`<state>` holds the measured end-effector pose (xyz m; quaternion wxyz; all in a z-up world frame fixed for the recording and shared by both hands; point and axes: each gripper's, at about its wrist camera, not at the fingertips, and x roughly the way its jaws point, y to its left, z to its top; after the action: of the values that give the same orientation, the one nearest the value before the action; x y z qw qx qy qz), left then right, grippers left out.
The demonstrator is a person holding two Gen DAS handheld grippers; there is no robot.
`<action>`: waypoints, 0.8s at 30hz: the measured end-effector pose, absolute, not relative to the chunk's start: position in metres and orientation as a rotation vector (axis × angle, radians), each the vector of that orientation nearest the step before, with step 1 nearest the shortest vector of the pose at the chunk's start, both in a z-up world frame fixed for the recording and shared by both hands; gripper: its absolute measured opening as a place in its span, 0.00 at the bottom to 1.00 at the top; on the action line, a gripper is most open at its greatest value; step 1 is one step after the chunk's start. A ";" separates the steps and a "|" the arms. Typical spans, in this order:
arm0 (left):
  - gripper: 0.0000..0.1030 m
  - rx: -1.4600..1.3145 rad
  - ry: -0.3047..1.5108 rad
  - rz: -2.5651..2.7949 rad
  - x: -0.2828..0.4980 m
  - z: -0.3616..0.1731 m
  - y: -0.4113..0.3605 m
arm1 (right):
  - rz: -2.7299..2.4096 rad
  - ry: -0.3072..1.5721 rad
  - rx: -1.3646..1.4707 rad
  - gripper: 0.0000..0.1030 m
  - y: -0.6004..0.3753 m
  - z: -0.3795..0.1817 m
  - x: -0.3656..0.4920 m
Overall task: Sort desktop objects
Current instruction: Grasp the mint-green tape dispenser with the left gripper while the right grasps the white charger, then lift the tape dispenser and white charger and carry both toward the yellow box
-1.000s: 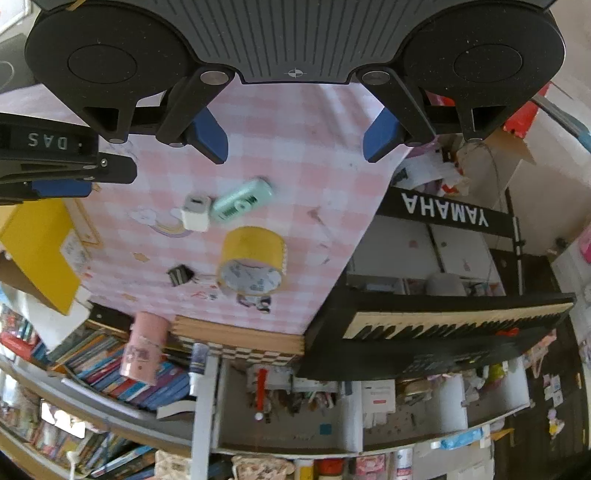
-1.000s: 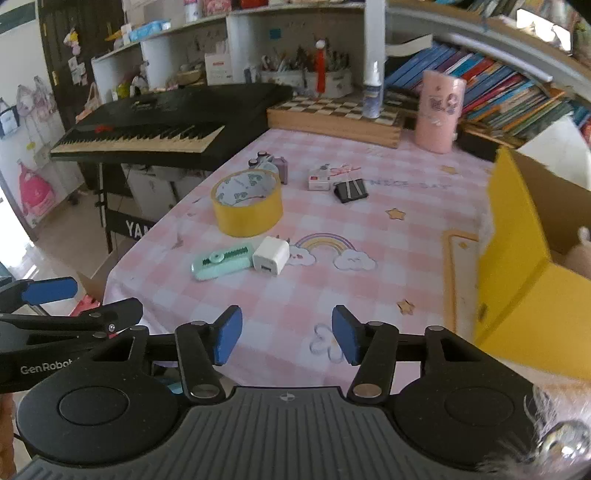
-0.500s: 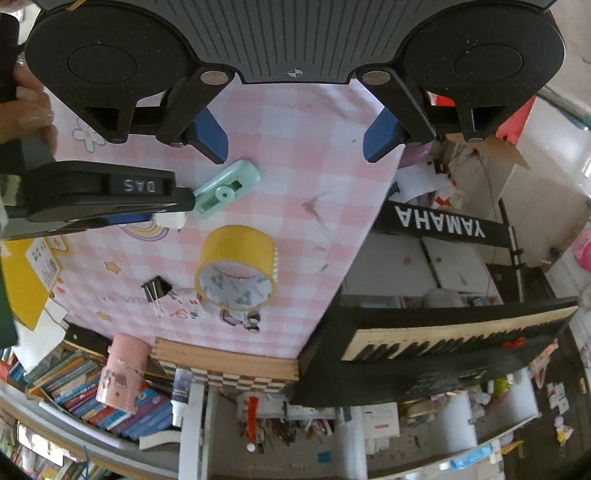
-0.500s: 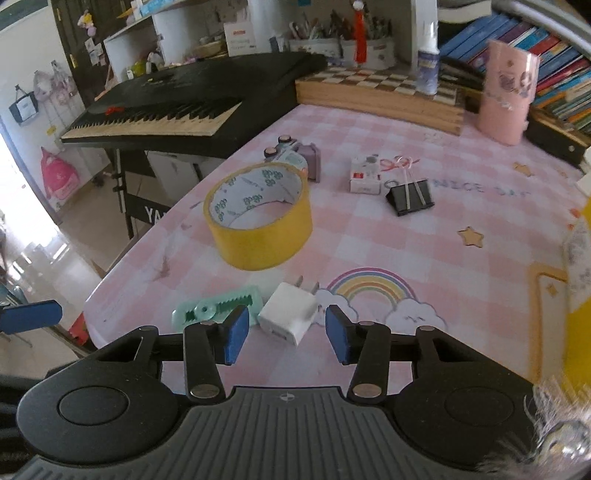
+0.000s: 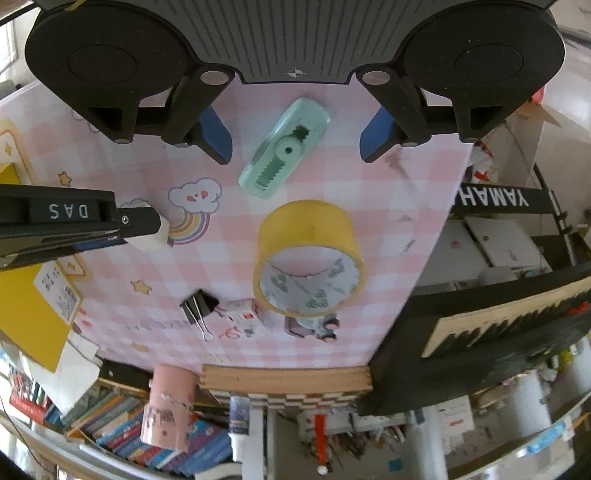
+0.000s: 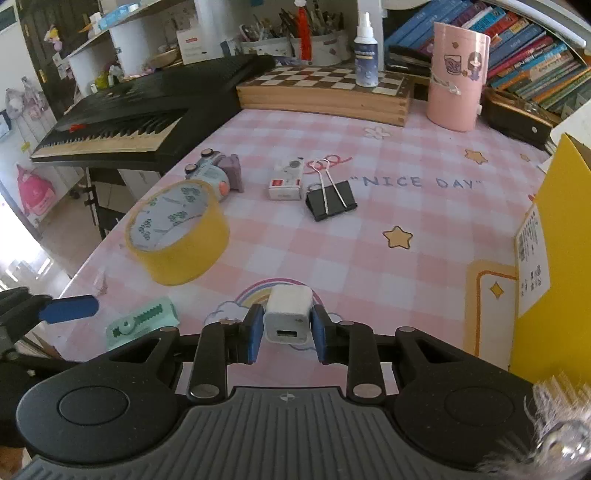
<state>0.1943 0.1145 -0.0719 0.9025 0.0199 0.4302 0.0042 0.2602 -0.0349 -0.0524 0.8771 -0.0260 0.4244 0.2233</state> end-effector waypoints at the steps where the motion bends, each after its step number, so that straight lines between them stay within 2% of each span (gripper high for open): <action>1: 0.74 0.045 0.897 0.001 0.196 -0.074 0.113 | 0.466 0.886 -0.056 0.25 -0.035 -0.053 0.261; 4: 0.72 0.044 0.902 -0.013 0.197 -0.075 0.113 | 0.467 0.892 -0.073 0.26 -0.033 -0.056 0.263; 7: 0.65 0.034 0.905 -0.019 0.195 -0.075 0.117 | 0.451 0.905 -0.089 0.35 -0.029 -0.061 0.267; 11: 0.54 0.024 0.905 -0.009 0.192 -0.073 0.121 | 0.436 0.904 -0.120 0.33 -0.024 -0.064 0.272; 13: 0.45 0.021 0.894 -0.015 0.191 -0.073 0.122 | 0.430 0.904 -0.134 0.24 -0.022 -0.064 0.273; 15: 0.23 0.012 0.886 -0.037 0.193 -0.071 0.124 | 0.429 0.910 -0.143 0.24 -0.021 -0.063 0.273; 24: 0.22 -0.088 0.811 -0.107 0.187 -0.050 0.134 | 0.404 0.833 -0.074 0.24 -0.030 -0.030 0.252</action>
<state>0.1874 0.1338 -0.0499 0.9167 -0.0427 0.3940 -0.0521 0.2519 -0.0296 -0.0299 0.8940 -0.0354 0.4019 0.1948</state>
